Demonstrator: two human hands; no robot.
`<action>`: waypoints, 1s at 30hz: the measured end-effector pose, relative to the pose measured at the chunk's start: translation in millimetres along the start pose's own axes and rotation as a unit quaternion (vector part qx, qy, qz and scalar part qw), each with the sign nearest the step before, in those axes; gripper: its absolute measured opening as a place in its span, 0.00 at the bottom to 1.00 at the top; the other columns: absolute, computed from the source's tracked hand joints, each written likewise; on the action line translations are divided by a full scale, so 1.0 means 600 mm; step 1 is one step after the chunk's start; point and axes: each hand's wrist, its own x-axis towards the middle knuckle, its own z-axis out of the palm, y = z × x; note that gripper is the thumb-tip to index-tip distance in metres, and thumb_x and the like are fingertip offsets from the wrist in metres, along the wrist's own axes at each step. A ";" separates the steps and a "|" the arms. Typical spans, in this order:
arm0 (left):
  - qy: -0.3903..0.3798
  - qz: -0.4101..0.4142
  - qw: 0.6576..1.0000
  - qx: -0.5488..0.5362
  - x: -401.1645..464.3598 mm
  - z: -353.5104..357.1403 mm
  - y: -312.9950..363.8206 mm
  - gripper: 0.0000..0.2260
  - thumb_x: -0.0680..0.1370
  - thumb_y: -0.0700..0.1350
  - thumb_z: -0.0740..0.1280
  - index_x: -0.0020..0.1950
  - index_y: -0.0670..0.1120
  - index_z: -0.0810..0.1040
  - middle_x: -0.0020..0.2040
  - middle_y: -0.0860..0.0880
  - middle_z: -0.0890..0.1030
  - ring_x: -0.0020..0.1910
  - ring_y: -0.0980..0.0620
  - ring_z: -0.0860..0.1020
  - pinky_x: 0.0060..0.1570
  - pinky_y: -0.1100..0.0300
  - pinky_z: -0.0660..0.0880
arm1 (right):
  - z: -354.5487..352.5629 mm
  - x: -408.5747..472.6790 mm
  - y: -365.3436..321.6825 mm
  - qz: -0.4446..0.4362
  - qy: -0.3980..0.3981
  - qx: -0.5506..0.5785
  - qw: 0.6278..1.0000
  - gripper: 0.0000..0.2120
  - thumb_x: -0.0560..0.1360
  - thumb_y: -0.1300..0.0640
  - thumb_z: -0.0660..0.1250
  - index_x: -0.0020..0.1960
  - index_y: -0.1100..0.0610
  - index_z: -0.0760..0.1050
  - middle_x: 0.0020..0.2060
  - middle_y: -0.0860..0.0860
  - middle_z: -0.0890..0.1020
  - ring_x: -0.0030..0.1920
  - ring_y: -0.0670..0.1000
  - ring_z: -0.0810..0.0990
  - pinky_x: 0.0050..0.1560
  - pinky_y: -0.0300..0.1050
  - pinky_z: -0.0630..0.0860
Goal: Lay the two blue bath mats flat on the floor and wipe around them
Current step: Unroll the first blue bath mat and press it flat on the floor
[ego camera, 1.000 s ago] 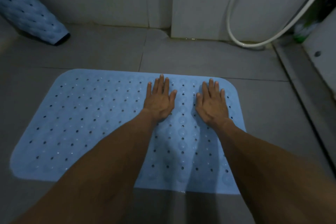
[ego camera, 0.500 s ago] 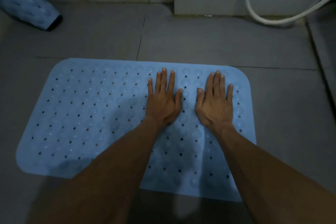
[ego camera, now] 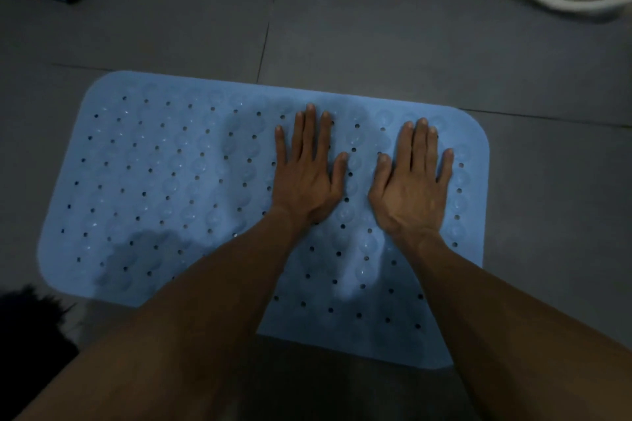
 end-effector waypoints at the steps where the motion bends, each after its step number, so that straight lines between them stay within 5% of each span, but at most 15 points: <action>1: -0.003 -0.002 1.000 0.000 0.001 -0.001 0.000 0.30 0.82 0.58 0.45 0.80 0.45 0.41 0.80 0.44 0.41 0.79 0.48 0.40 0.76 0.40 0.43 | -0.001 0.000 0.000 -0.001 0.001 0.002 1.000 0.30 0.83 0.44 0.42 0.81 0.56 0.44 0.81 0.53 0.46 0.80 0.51 0.42 0.78 0.59 0.42; 24: 0.003 0.007 1.000 -0.009 0.001 0.006 -0.009 0.29 0.83 0.58 0.41 0.80 0.45 0.46 0.80 0.44 0.43 0.79 0.47 0.42 0.75 0.39 0.43 | 0.001 -0.002 -0.003 -0.004 0.015 -0.010 1.000 0.31 0.83 0.43 0.43 0.81 0.55 0.46 0.81 0.52 0.48 0.80 0.50 0.43 0.78 0.58 0.42; 30: 0.020 0.019 0.999 -0.027 -0.001 0.013 -0.016 0.29 0.82 0.57 0.42 0.80 0.43 0.53 0.80 0.42 0.51 0.79 0.44 0.49 0.75 0.38 0.46 | 0.004 -0.006 -0.002 -0.011 0.023 -0.018 1.000 0.31 0.82 0.42 0.41 0.81 0.55 0.46 0.81 0.52 0.48 0.80 0.50 0.44 0.79 0.58 0.42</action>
